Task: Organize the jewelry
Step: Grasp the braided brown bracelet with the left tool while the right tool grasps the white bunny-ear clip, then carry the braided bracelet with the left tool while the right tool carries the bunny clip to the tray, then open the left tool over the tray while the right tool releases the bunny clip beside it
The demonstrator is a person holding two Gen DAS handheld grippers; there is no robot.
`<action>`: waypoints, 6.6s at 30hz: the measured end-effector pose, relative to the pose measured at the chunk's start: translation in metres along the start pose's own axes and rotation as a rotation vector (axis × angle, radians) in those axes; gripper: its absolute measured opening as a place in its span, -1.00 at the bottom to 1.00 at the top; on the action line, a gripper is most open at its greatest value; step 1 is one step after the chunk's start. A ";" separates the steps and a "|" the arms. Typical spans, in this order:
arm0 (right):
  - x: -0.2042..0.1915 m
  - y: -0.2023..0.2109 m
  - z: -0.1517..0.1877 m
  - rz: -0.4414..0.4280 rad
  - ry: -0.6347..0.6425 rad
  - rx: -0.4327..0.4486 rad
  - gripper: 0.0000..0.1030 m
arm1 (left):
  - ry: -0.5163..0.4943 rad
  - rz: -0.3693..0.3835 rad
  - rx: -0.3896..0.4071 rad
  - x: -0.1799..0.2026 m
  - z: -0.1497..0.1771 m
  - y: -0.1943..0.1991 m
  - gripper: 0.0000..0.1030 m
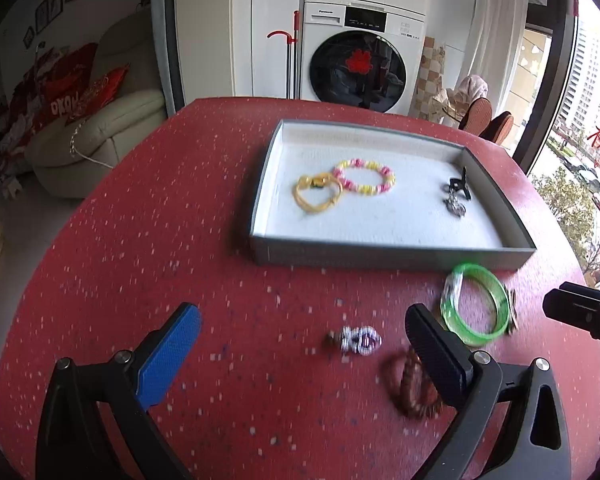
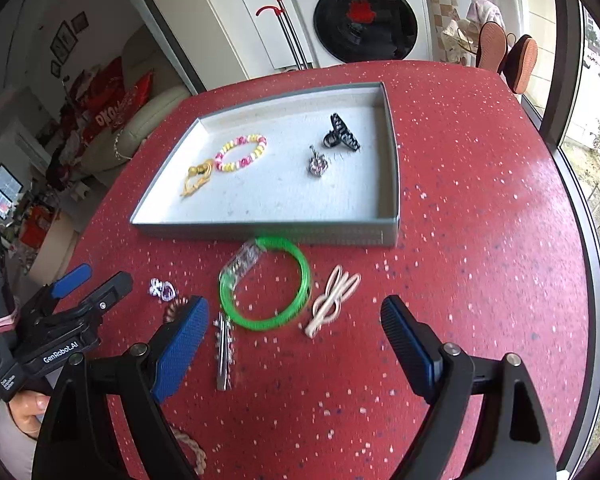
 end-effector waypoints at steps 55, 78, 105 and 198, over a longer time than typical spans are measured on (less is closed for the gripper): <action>0.006 -0.025 0.021 0.176 0.102 -0.019 -0.82 | -0.270 0.270 -0.098 0.096 0.107 0.072 -0.40; 0.000 0.014 0.007 0.043 0.085 0.061 -0.82 | -0.014 0.292 -0.088 0.040 0.071 0.076 -0.67; -0.009 0.040 0.046 -0.054 0.057 0.039 -0.82 | -0.116 0.143 -0.057 0.025 0.103 0.122 -0.51; -0.005 -0.136 -0.100 -0.002 0.097 -0.081 -0.81 | -0.185 0.035 -0.083 0.056 -0.070 -0.134 -0.44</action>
Point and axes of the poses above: each gripper's, at about its wrist camera, not at the fingertips, and y roughly against the way its jaws point, x to its right, z to its underside, the point moved 3 cm from there along -y, roughly the way its jaws point, and after that the axes turned 9 degrees about x, right-handed, at the moved point
